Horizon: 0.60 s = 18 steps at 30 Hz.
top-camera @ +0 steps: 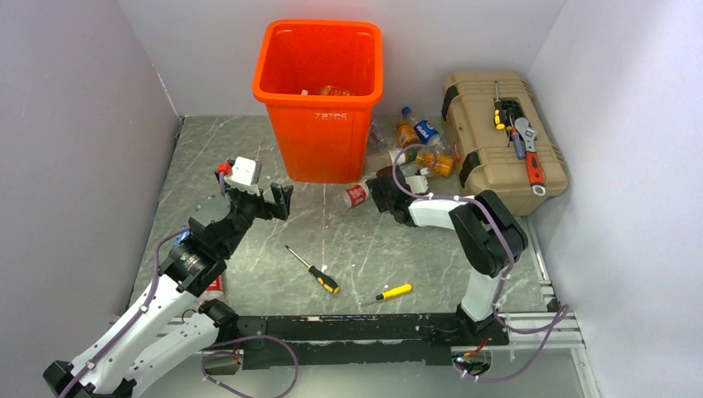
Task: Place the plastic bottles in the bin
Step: Pick up the plastic bottle at the center of the board.
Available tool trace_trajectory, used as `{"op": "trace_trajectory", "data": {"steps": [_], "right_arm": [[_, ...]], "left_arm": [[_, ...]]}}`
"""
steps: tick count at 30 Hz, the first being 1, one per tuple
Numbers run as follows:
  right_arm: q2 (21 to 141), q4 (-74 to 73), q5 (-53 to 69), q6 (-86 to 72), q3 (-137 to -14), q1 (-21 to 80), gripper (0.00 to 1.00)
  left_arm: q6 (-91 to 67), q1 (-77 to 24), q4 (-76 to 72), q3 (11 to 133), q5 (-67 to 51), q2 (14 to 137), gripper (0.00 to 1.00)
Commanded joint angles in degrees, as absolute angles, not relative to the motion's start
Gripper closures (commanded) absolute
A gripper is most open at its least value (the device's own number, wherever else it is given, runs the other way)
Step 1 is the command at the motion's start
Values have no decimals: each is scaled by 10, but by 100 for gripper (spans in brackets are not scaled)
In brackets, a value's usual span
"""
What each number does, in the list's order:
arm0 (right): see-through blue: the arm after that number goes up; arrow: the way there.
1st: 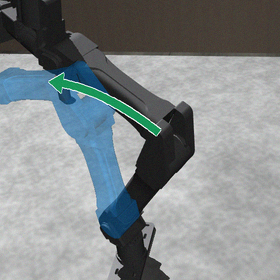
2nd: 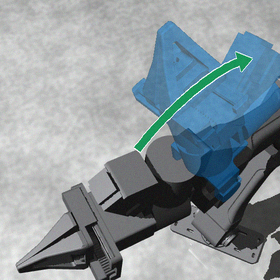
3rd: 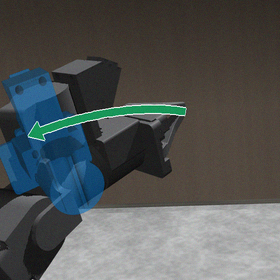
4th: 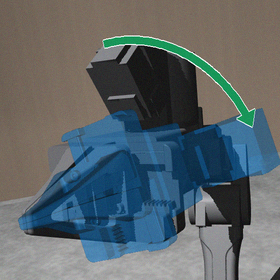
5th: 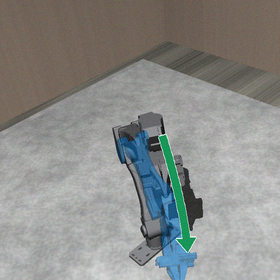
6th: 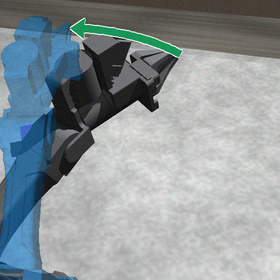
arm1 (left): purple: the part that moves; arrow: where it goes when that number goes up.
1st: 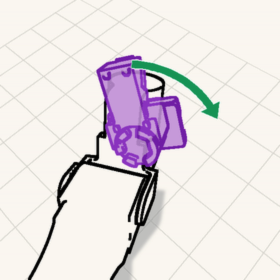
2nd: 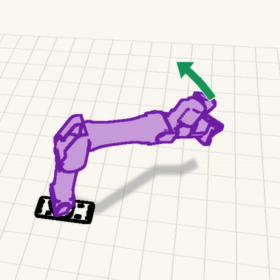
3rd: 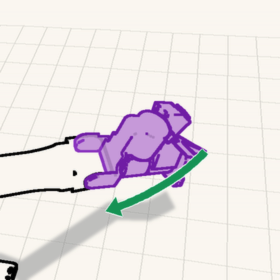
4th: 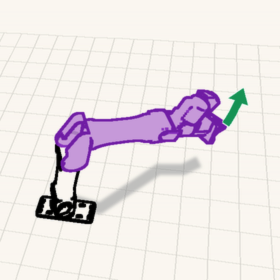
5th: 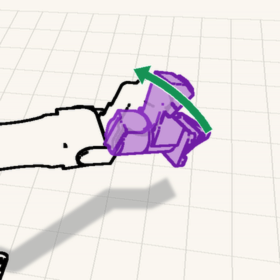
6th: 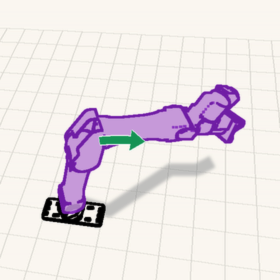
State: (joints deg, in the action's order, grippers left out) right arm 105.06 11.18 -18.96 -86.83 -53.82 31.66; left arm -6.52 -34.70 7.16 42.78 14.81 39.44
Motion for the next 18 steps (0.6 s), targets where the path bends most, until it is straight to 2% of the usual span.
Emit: {"op": "trace_trajectory", "data": {"steps": [1, 5, 9, 14, 18], "right_arm": [[1003, 76, -189, -817, -477, 326, 52], [929, 104, -192, -755, -410, 326, 62], [797, 161, -173, -596, -351, 326, 68], [637, 187, -58, -363, -307, 334, 73], [495, 175, 72, -248, -263, 348, 73]], "left_arm": [[-64, -350, 61, 450, 140, 386, 1], [-63, -350, 62, 451, 142, 387, 1], [-56, -353, 62, 450, 149, 382, 1], [-44, -355, 50, 446, 119, 372, 1], [-31, -355, 27, 442, -16, 365, 1]]}}
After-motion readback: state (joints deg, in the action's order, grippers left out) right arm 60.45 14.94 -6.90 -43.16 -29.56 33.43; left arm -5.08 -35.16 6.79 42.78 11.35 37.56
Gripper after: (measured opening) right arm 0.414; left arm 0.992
